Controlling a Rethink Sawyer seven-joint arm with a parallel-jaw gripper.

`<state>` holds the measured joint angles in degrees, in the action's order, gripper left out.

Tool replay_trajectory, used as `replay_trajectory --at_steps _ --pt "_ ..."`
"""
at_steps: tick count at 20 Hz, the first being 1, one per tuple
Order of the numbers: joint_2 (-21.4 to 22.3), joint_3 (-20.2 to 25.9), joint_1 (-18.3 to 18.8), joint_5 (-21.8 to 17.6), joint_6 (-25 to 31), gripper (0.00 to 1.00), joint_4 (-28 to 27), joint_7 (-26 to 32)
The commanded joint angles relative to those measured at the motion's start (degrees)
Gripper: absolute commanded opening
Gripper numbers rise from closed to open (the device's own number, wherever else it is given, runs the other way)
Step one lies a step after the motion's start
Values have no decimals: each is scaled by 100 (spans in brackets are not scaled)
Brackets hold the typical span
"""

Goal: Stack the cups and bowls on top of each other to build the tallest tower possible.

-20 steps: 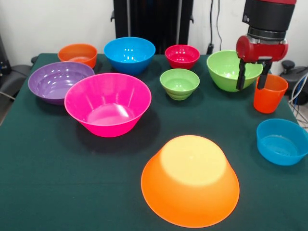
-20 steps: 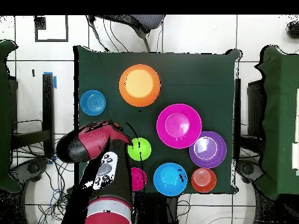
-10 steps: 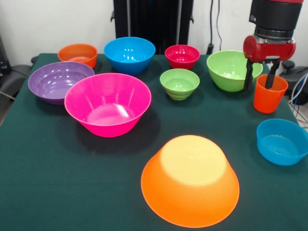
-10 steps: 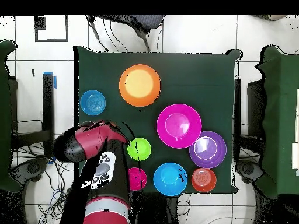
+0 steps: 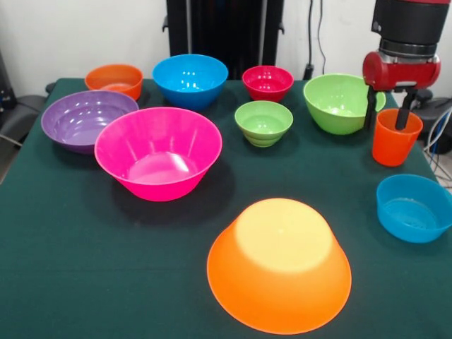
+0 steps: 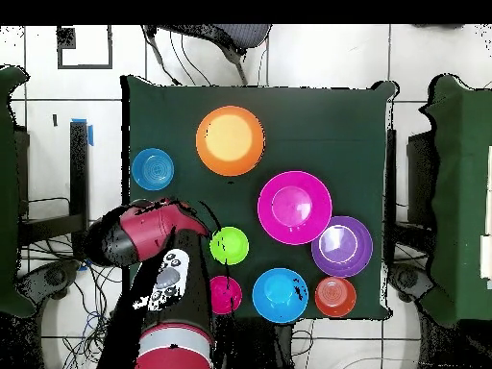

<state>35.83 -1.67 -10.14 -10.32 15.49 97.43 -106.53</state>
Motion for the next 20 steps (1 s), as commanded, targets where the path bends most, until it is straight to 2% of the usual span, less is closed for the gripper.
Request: replay_trajectory --at_steps 1,5,12,20 --pt "-262 561 -30 194 582 100 -6 -548" --pt "-298 537 -74 189 546 100 53 -566" --pt "-617 451 -163 182 459 100 -70 -604" --pt "-714 597 -97 347 650 100 -70 -573"
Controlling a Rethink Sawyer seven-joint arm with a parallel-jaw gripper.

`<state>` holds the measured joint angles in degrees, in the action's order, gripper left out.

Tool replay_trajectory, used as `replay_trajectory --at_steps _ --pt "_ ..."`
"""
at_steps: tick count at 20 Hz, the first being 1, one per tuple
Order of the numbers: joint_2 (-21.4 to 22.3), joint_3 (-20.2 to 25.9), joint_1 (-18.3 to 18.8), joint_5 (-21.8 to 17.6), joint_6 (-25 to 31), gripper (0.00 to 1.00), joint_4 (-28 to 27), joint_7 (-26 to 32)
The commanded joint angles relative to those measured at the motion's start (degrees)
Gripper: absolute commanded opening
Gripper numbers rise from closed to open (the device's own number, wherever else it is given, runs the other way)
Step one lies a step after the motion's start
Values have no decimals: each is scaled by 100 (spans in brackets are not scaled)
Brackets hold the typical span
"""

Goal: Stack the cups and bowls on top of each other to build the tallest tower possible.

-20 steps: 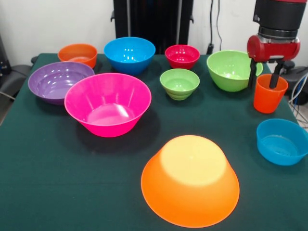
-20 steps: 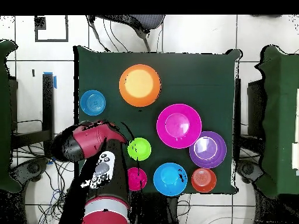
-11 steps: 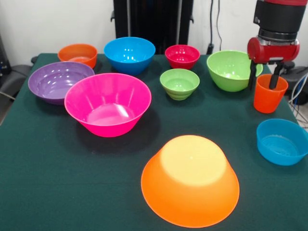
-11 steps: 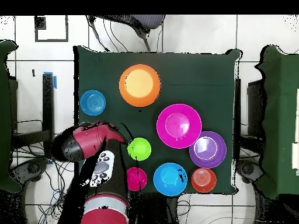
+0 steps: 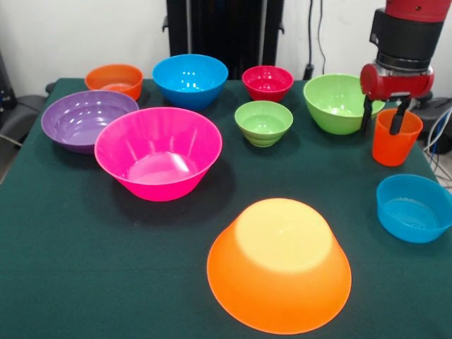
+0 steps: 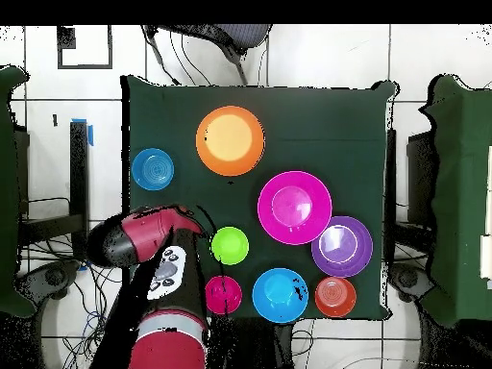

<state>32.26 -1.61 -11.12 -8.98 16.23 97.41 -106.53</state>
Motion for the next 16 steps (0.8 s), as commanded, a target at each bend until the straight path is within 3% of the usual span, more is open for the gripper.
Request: replay_trajectory --at_steps 1,10,16 --pt "-367 575 -20 226 590 100 -74 -588" --pt "-427 529 -95 338 703 100 -169 -641" --pt "-221 545 -152 405 733 100 -44 -669"
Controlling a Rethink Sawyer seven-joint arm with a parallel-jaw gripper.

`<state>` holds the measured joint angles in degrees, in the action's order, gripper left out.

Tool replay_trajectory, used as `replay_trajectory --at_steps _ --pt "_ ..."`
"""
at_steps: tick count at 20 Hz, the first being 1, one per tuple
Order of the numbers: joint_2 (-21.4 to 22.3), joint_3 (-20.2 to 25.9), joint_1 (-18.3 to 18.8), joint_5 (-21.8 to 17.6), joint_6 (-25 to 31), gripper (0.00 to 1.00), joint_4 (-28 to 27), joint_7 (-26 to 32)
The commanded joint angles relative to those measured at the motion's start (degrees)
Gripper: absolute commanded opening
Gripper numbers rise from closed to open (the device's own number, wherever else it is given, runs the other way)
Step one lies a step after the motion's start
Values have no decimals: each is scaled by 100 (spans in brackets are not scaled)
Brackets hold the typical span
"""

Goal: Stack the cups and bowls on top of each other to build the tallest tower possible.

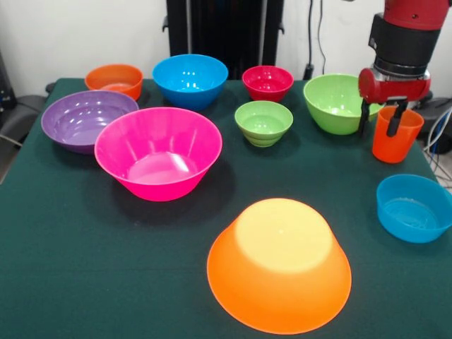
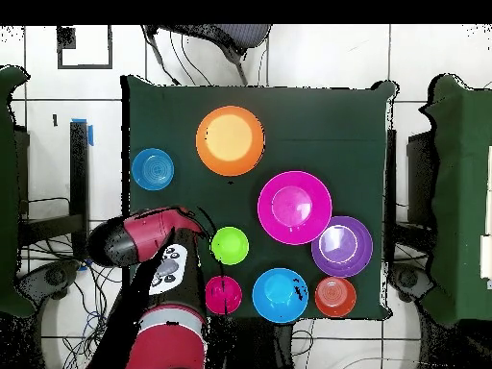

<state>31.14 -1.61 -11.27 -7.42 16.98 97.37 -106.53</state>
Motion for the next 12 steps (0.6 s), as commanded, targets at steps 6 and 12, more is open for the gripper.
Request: replay_trajectory --at_steps 6,12 --pt "162 546 -161 336 800 100 38 -624" --pt "351 497 -183 375 994 100 17 -583"
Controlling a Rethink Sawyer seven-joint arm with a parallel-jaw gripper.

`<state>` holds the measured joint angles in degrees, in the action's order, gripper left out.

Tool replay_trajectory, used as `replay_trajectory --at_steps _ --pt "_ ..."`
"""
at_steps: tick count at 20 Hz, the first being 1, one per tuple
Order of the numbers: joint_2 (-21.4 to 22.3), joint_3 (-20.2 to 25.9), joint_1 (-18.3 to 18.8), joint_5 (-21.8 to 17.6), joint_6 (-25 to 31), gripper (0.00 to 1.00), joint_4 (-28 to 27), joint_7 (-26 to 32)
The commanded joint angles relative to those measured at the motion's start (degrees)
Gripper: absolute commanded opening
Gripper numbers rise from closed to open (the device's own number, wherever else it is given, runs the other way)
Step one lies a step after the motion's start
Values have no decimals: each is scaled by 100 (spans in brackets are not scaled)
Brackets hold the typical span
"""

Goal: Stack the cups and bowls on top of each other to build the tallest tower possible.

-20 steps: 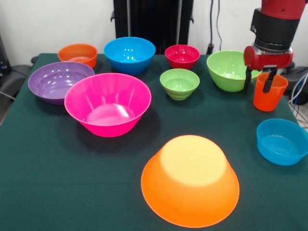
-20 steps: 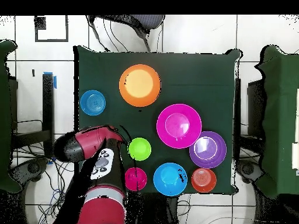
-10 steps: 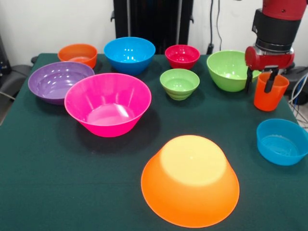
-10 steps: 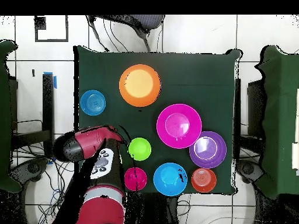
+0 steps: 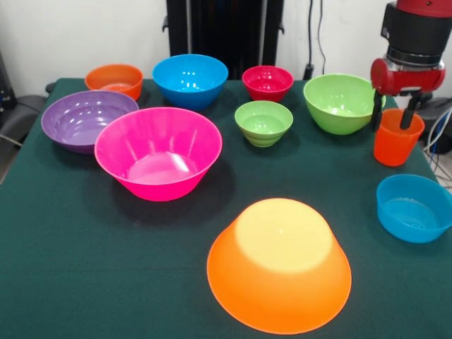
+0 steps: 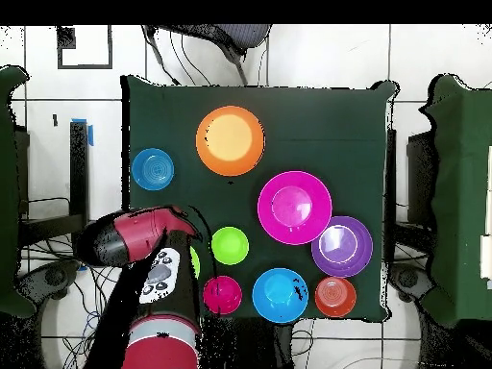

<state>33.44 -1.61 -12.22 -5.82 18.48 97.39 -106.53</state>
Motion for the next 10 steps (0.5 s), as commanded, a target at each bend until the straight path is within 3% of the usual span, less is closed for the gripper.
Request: replay_trajectory --at_steps 1,10 --pt "167 494 -88 222 894 100 27 -575" --pt "325 546 -18 223 919 100 199 -532"
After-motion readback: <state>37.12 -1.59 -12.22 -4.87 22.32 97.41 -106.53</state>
